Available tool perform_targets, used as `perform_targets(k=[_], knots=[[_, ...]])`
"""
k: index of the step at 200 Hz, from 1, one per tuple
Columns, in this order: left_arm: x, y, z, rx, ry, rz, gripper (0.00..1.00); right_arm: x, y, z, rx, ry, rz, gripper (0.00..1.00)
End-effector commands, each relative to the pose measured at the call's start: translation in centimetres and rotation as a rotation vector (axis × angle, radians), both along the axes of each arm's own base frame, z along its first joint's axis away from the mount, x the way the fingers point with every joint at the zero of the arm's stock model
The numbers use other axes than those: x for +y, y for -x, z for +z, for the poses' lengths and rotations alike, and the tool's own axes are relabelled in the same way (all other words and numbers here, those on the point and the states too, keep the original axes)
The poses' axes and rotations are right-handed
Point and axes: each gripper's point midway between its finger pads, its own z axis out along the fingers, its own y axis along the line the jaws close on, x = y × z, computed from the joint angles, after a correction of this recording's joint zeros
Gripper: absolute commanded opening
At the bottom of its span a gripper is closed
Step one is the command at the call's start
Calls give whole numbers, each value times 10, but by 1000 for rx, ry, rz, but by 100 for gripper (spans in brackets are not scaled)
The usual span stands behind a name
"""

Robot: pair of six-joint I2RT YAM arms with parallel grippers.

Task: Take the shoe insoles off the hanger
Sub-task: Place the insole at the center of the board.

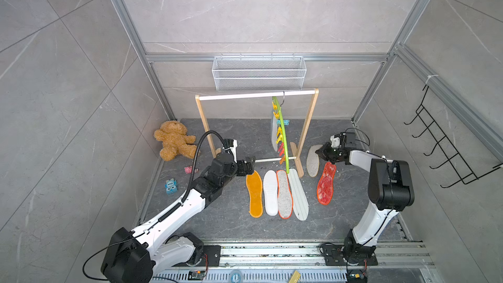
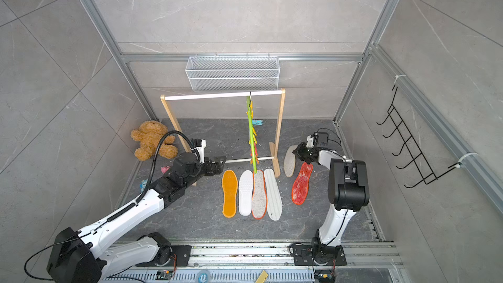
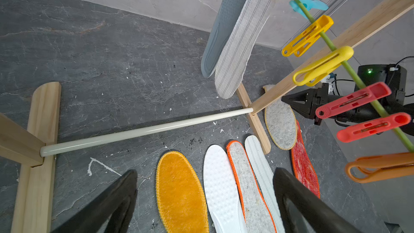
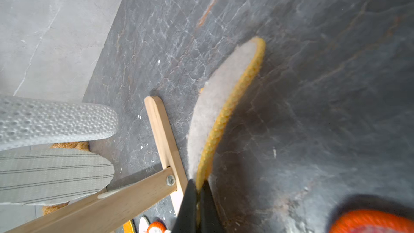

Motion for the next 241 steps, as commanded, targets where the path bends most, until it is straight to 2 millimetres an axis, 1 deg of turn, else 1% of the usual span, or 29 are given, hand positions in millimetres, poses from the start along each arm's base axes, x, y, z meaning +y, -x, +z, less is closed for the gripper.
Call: perform_targets(k=[1,20,50,59,89,104,131,166,196,217,241], knots=[[-11,-9,18,-59,30,-34,95,-9,4,-11,50,62,-11,0],[-21,-11,16,-96,36,-84,92,-15,6,-17,81,104,-20,0],[-31,-19,7,-135,24,-119,91,-20,8,-24,108,132,-35,0],[-35,-22,5,-145,19,-129,91,-22,9,-26,115,139,-41,2],[-50,-33,-7,-177,-8,-169,90,-25,10,-28,125,154,-53,12],[-57,-39,-12,-187,-25,-181,90,-25,11,-29,129,155,-55,19],[-69,-51,-23,-196,-28,-185,89,-25,10,-23,110,153,-62,31],[-87,-67,-37,-204,-49,-188,87,-25,9,-5,63,146,-71,47],[-105,-79,-50,-212,-82,-183,84,-28,12,21,4,163,-94,62],[-117,-86,-57,-223,-89,-173,82,-29,17,44,-49,166,-112,68],[-128,-94,-67,-230,-87,-151,81,-26,25,70,-110,143,-124,71]])
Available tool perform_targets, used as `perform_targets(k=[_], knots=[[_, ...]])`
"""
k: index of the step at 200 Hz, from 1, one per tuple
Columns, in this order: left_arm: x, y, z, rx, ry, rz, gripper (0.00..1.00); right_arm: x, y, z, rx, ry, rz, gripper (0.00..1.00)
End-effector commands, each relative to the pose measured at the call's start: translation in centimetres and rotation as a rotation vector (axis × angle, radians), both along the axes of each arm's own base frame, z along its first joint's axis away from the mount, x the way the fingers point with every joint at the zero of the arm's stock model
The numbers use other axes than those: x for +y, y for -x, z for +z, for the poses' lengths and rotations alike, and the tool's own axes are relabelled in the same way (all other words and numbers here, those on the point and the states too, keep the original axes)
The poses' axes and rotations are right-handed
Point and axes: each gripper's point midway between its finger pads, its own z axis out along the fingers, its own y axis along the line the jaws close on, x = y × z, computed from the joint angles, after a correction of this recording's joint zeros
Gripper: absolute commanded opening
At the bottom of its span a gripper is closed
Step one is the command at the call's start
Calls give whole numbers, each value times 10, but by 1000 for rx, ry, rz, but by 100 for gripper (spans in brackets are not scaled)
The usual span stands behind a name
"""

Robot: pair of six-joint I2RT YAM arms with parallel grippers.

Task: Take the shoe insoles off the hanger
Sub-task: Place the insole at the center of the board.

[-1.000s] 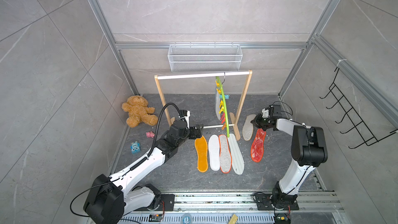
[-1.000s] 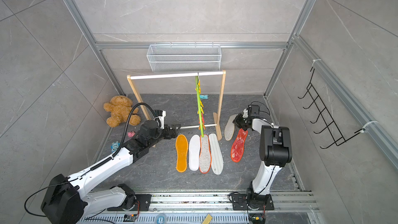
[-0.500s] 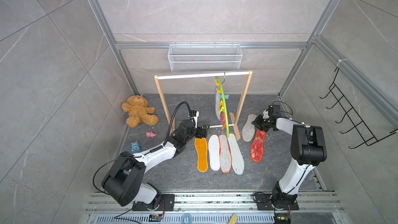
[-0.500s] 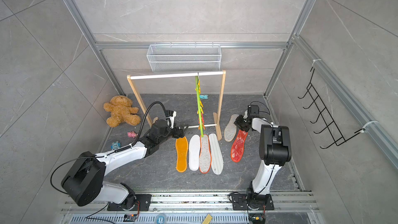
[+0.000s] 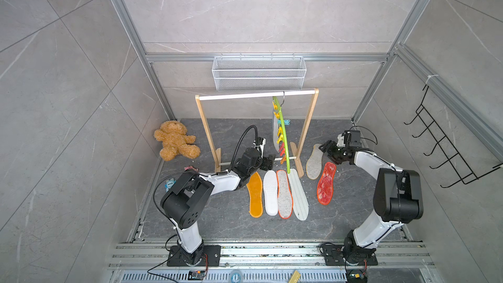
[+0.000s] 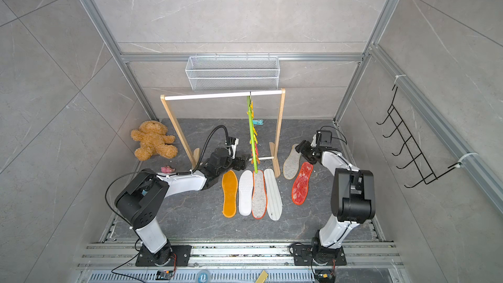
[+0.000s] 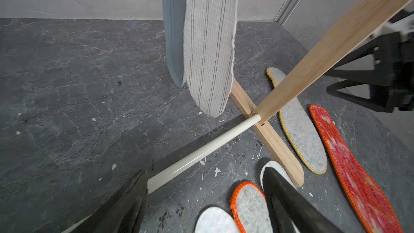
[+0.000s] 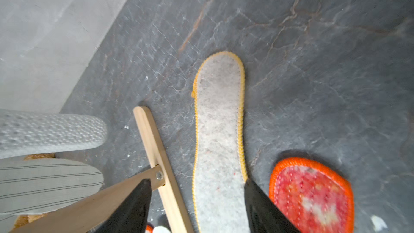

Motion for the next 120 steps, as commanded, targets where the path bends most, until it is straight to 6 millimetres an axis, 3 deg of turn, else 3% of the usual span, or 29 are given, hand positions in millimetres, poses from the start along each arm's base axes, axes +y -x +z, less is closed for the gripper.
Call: perform_targets(k=[1,64,120], knots=[[-13,-16,17,-96,36,31,81,1,8,28,-72,-8,-18,71],[-24,-40,-6,-71,89,119,76,21,49,85,-211,-86,27,74],[-36,-58,-22,-45,109,156,71,36,81,106,-250,-131,73,72]])
